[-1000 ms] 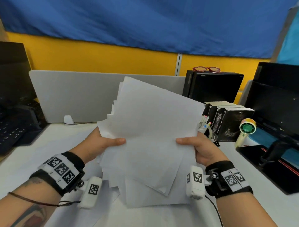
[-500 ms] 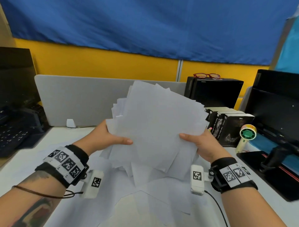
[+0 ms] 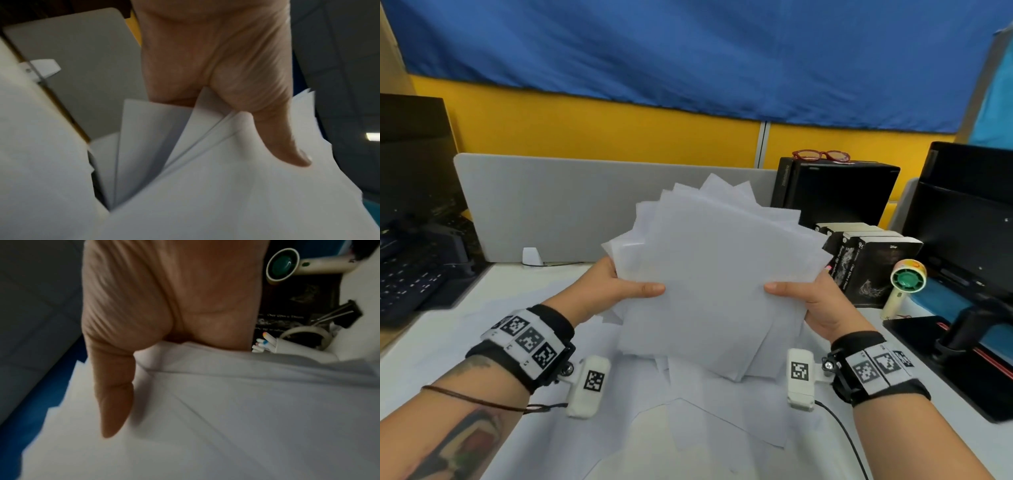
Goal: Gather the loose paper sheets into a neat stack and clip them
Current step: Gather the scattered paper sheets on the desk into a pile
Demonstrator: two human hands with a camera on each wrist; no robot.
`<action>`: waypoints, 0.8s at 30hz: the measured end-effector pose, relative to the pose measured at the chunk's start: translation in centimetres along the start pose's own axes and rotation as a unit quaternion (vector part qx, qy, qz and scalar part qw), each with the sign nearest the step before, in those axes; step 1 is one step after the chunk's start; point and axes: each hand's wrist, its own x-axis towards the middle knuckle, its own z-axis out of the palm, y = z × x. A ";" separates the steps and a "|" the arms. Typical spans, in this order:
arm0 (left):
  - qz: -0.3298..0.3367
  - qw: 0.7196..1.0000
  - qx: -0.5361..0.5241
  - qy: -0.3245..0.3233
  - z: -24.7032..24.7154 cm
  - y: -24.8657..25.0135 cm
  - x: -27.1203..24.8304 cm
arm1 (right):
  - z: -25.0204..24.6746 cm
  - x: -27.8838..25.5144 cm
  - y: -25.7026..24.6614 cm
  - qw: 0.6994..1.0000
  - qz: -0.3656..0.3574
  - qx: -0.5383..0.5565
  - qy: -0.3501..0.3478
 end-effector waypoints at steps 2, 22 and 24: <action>0.004 1.000 0.003 -0.008 0.0 0.7 0.1 | -0.1 0.1 -0.2 0.999 0.017 0.030 -0.002; 0.175 0.950 0.245 0.084 -0.7 6.6 1.1 | 4.7 0.1 -9.1 0.886 -0.108 -0.439 -0.098; 0.137 0.961 0.236 0.046 -0.2 7.8 1.4 | 6.2 0.3 -10.4 0.858 -0.108 -0.485 -0.130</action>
